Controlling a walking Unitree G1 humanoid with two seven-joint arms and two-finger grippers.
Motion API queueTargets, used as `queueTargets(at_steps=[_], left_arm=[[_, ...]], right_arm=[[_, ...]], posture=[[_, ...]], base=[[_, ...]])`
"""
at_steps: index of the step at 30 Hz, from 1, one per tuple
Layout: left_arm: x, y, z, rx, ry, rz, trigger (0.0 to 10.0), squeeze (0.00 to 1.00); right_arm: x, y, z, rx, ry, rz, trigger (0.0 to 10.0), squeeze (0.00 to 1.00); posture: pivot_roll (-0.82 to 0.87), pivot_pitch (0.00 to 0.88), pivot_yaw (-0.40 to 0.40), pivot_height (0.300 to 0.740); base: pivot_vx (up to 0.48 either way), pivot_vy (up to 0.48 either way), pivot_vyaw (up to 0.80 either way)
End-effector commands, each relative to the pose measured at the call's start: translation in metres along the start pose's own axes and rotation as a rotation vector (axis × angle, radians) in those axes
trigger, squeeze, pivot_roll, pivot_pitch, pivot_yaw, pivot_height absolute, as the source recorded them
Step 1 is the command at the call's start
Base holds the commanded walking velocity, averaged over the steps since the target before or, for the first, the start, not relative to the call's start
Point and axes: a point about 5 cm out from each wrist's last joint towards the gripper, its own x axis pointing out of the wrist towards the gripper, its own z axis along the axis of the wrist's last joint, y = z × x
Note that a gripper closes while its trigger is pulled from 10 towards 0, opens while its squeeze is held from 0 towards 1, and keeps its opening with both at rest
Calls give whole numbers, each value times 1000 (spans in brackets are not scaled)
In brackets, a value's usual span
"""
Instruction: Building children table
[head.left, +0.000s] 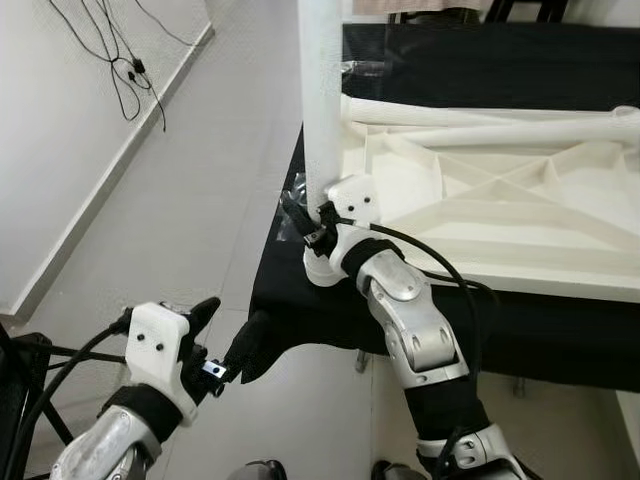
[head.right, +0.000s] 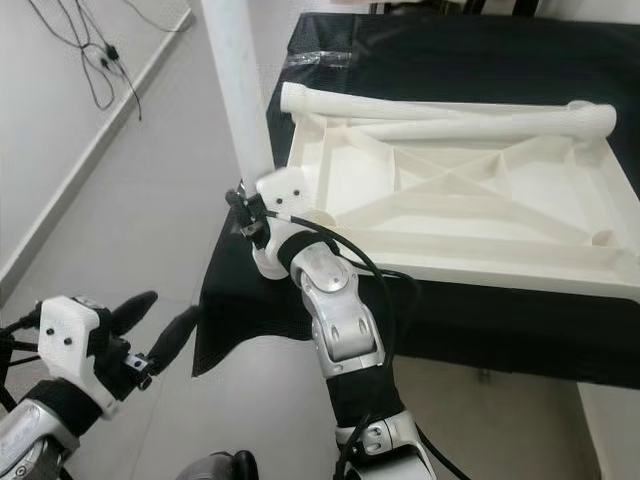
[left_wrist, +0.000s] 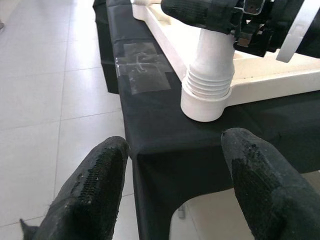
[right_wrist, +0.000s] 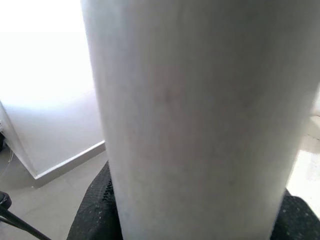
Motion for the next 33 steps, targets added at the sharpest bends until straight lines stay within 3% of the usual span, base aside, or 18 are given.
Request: queueTargets(at_steps=[1,4,5,8,9,11,12,14,15,16,17,19,25,26,33], left_arm=[[-1,4,-4,14,23,4,10000,0],[-1,4,-4,14,23,4,10000,0],[2,6,-3,25,10,19,10000,0],[2,6,-3,25,10,19,10000,0],[4,9,-3,35,1,31,10000,0],[4,9,-3,35,1,31,10000,0],[6,10,-3,41,-7,39,10000,0],[6,10,-3,41,-7,39,10000,0],[8,11,-3,44,-12,44,10000,0],[8,11,-3,44,-12,44,10000,0],[9,12,-4,45,-14,45,10000,0],[11,12,-4,46,-16,45,10000,0],[11,11,-5,47,-17,44,10000,0],[11,11,-6,46,-17,44,10000,0],[10,9,-7,44,-18,38,10000,0]], right_arm=[[-7,5,-62,114,274,-53,0,0],[-7,5,-62,114,274,-53,0,0],[2,1,-58,104,252,-43,10000,0],[2,1,-58,104,252,-43,10000,0],[18,-2,-39,168,122,133,10000,1000],[18,-2,-39,168,122,133,10000,1000],[27,-7,-20,180,6,303,10000,941],[27,-7,-20,180,6,303,10000,941],[35,-12,-1,118,-57,560,10000,0],[35,-12,-1,118,-57,560,10000,0],[36,-18,10,65,-78,720,10000,0],[37,-19,16,29,-51,768,10000,0],[41,-20,26,34,-25,766,10000,0],[44,-21,29,41,-18,764,0,0],[48,-27,25,15,10,760,0,0]], posture=[[38,269,38,740],[38,269,38,740],[46,265,27,740],[46,265,27,740],[52,253,26,740],[52,253,26,740],[50,249,26,740],[50,249,26,740],[60,239,21,740],[60,239,21,740],[62,239,21,740],[70,233,16,740],[81,229,13,740],[84,226,12,740],[80,233,13,740]], base=[[0,0,0],[0,0,0],[0,0,0],[0,0,0],[0,0,0],[0,0,0],[0,0,0],[0,0,0],[0,0,0],[0,0,0],[0,0,0],[0,0,0],[0,0,0],[0,0,0],[0,0,0]])
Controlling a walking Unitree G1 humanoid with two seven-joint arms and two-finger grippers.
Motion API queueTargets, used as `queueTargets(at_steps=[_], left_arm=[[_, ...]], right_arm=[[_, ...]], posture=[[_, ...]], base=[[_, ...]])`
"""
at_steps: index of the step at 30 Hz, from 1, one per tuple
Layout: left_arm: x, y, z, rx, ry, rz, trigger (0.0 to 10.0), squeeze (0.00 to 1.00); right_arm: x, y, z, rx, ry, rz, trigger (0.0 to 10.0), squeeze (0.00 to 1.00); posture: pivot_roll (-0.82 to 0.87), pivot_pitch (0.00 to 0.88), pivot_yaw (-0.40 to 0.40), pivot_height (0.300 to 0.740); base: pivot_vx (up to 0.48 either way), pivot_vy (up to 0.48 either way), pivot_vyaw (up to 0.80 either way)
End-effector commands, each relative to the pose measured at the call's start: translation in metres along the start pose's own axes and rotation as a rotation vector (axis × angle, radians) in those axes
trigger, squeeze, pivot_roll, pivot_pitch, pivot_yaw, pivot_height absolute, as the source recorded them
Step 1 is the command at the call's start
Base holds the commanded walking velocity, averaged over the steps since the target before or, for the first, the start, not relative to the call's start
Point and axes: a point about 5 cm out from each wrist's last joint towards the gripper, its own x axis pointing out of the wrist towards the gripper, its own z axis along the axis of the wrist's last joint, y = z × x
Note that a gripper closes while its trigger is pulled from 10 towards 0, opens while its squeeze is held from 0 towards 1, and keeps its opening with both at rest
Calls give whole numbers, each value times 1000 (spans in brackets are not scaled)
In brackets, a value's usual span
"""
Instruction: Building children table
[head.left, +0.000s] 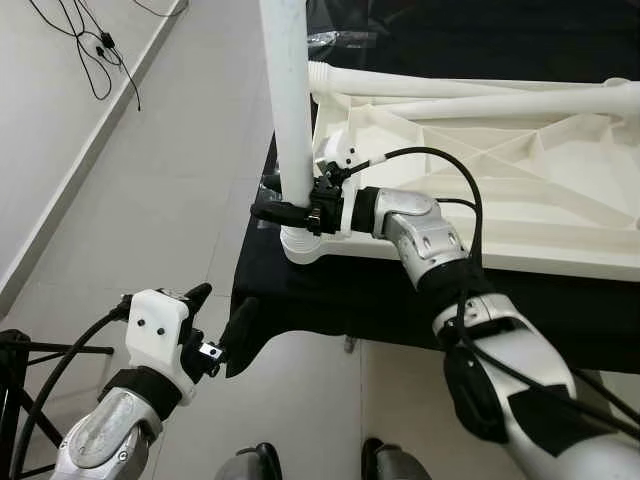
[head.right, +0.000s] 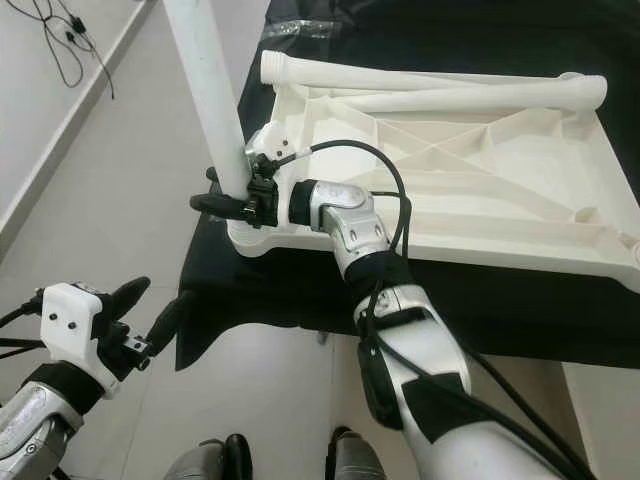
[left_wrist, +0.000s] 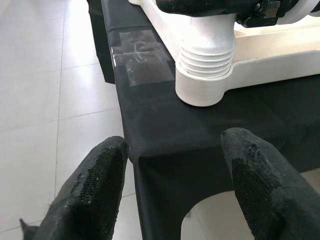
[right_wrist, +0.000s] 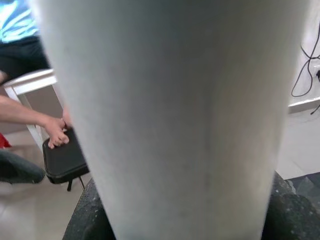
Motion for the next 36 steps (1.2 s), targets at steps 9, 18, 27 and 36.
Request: queueTargets(at_steps=[9,18,27,36], left_arm=[[-5,-3,-4,-6,15,2,10000,0],[-4,1,-4,-14,19,-2,10000,0],[-2,2,-4,-3,12,19,10000,0],[1,3,-4,-1,8,14,10000,0]], right_arm=[[-10,-5,-44,28,141,-411,0,0],[0,82,-98,132,229,-799,0,0],[33,72,-54,205,-6,-640,10000,1000],[20,37,-9,80,-175,-49,10000,0]], posture=[[64,251,-13,740],[58,269,31,740],[80,250,15,740],[79,243,10,740]], base=[[0,0,0],[0,0,0],[0,0,0],[0,0,0]])
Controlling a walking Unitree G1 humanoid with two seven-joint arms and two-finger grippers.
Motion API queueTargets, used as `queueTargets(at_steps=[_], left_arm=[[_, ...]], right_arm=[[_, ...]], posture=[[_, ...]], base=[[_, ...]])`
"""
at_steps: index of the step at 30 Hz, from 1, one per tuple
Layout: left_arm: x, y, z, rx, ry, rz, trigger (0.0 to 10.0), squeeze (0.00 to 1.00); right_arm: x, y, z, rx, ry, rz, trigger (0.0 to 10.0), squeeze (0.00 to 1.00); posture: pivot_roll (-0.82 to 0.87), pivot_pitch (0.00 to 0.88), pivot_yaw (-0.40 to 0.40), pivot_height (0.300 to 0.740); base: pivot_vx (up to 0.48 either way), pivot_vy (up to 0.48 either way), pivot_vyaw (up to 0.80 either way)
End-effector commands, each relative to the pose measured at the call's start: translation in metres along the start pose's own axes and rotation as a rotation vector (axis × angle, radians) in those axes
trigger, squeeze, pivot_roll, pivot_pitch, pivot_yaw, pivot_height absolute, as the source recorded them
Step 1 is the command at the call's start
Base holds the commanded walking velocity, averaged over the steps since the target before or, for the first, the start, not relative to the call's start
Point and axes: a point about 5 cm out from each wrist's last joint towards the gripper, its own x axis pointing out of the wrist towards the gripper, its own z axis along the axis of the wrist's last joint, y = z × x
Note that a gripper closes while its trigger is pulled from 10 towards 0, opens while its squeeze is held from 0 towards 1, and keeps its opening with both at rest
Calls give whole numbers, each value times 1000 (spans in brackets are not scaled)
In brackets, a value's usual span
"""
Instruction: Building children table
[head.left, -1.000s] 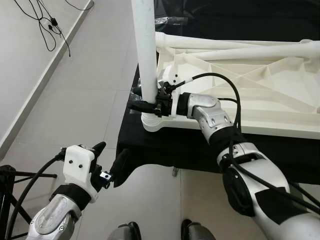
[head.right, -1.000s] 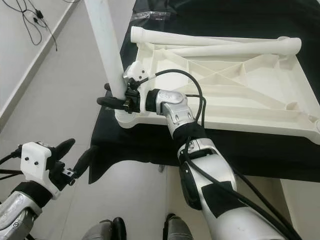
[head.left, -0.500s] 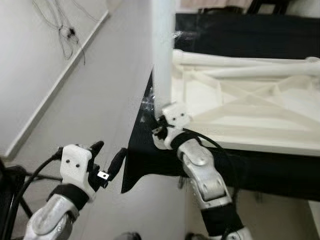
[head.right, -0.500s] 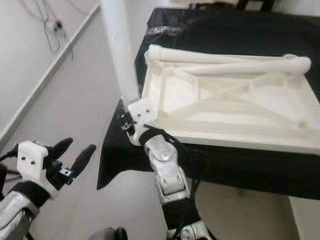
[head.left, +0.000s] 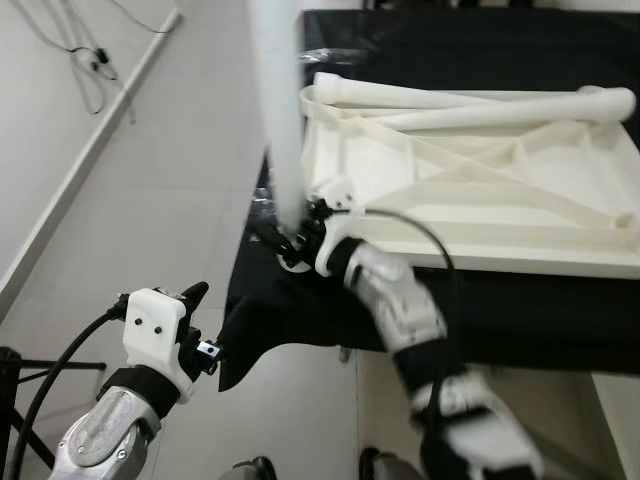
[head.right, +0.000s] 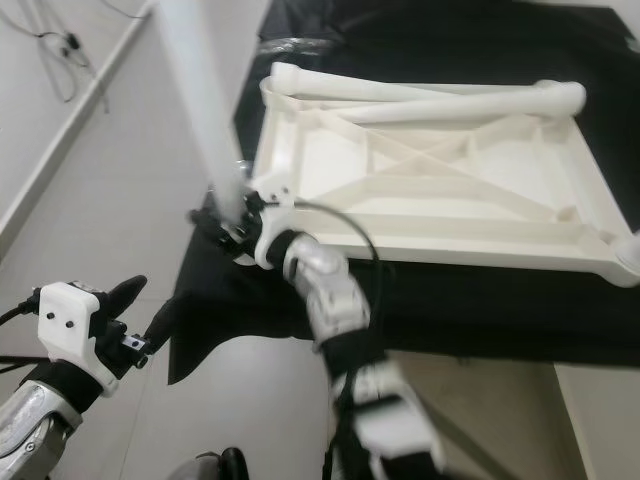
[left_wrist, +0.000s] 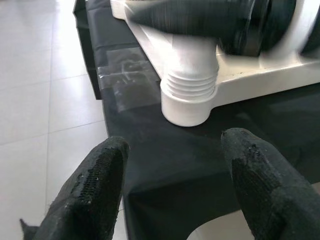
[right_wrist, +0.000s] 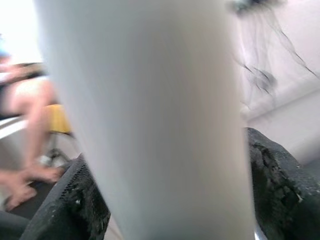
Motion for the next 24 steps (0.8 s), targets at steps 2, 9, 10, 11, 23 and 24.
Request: queueTargets(at_steps=[2,9,10,11,23,24], left_arm=[[-3,1,-6,-2,24,10,10000,0],[-3,-1,-5,2,21,13,10000,0],[-3,-1,-5,1,20,12,10000,0],[-3,-2,-5,1,20,11,10000,0],[-6,-5,-5,-9,21,5,10000,0],[-6,-5,-5,-9,21,5,10000,0]], right_arm=[[1,3,-8,37,1,95,10000,0],[8,-11,2,28,47,134,0,0],[8,-12,1,24,60,142,0,0],[7,-14,-1,21,76,147,0,0],[-26,-29,-27,-47,236,-18,0,0],[-26,-29,-27,-47,236,-18,0,0]], posture=[[85,241,8,740],[96,243,5,740],[98,246,4,740],[99,249,3,740],[76,265,-16,740],[76,265,-16,740]], base=[[0,0,0],[0,0,0],[0,0,0],[0,0,0],[0,0,0],[0,0,0]])
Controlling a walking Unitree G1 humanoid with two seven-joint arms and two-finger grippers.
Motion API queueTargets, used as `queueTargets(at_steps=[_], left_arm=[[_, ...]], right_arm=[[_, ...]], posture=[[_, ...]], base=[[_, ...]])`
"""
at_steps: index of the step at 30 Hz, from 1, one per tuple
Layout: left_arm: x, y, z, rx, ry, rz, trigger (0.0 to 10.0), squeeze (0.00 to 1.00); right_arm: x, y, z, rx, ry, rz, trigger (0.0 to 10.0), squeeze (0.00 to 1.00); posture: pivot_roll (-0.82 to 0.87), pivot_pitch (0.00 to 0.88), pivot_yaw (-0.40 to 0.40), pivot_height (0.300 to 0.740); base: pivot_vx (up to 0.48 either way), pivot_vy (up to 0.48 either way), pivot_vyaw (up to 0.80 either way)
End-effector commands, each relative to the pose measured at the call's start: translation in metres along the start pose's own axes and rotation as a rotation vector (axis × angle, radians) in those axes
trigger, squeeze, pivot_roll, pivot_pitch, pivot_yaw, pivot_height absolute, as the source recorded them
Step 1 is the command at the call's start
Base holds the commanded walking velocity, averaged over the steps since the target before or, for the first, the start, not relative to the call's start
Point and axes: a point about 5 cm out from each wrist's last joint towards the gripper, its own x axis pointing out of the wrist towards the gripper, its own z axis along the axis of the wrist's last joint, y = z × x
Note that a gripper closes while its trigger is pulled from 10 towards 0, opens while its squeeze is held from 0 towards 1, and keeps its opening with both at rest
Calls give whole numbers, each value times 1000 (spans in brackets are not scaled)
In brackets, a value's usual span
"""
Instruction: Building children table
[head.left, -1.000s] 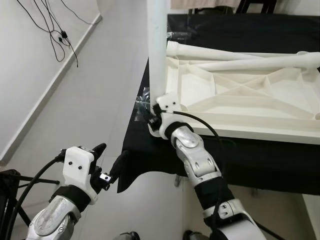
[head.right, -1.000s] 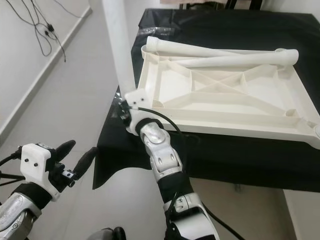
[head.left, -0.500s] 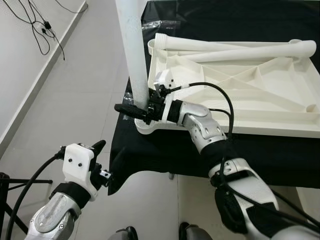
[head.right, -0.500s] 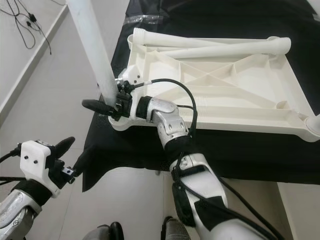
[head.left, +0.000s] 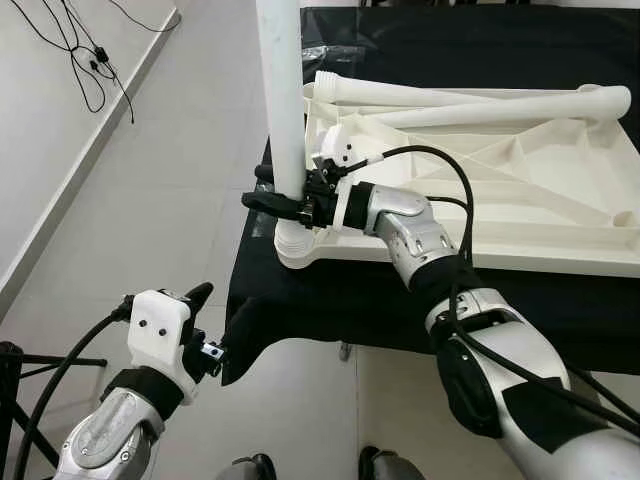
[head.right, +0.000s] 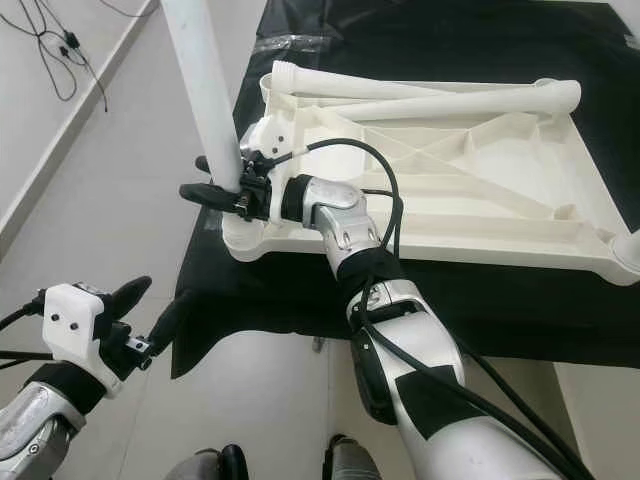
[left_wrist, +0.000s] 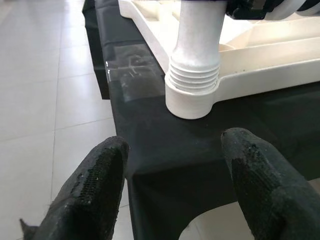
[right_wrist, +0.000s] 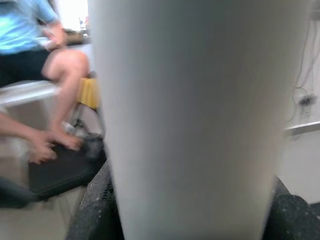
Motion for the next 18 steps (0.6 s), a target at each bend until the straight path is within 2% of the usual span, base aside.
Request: queueTargets(at_steps=[1,2,3,4,5,6,7,8,9,11,12,13,14,15,16,18], left_arm=[[-5,-1,-3,-4,15,2,10000,0],[-7,-1,-3,-4,17,2,10000,0],[-7,-1,-3,-4,17,2,10000,0],[-7,1,-2,-11,16,7,10000,0],[-6,2,-2,-16,17,7,10000,0],[-6,2,-2,-16,17,7,10000,0],[-5,2,-3,-15,20,1,10000,0],[-5,3,-3,-16,23,-3,10000,0],[-5,4,-4,-16,26,-5,10000,0],[-4,5,-5,-19,28,-6,10000,0],[-4,5,-5,-19,28,-6,10000,0],[-3,4,-5,-17,25,-6,10000,0],[-2,4,-6,-13,20,0,10000,0],[-2,4,-6,-13,20,0,10000,0],[-1,5,-5,-11,16,13,10000,0],[-1,6,-5,-11,15,18,10000,0]], right_arm=[[-16,5,-53,77,243,-404,0,0],[-28,7,-67,68,328,-673,0,0],[-28,7,-67,68,328,-673,0,0],[-30,54,-89,145,388,-704,0,0],[-30,90,-97,199,382,-702,0,0],[-30,90,-97,199,382,-702,0,0],[-25,112,-101,260,367,-631,0,0],[-19,111,-97,229,337,-605,0,0],[-14,102,-95,184,319,-599,0,0],[-8,88,-93,162,305,-614,0,0],[-8,88,-93,162,305,-614,0,0],[-5,83,-93,160,305,-624,1569,0],[1,77,-88,163,277,-609,10000,0],[1,77,-88,163,277,-609,10000,0],[8,74,-76,167,213,-572,10000,1000],[12,74,-68,184,172,-534,10000,1000]], posture=[[65,263,-25,740],[65,263,-25,740],[65,263,-25,740],[58,271,8,740],[47,279,19,740],[47,279,19,740],[45,261,22,740],[53,261,28,740],[57,263,27,740],[62,240,16,740],[62,240,16,740],[68,238,9,740],[66,233,7,740],[66,233,7,740],[66,231,8,740],[69,231,7,740]], base=[[0,0,0],[0,0,0],[0,0,0],[0,0,0],[0,0,0],[0,0,0],[0,0,0],[0,0,0],[0,0,0],[0,0,0],[0,0,0],[0,0,0],[0,0,0],[0,0,0],[0,0,0],[0,0,0]])
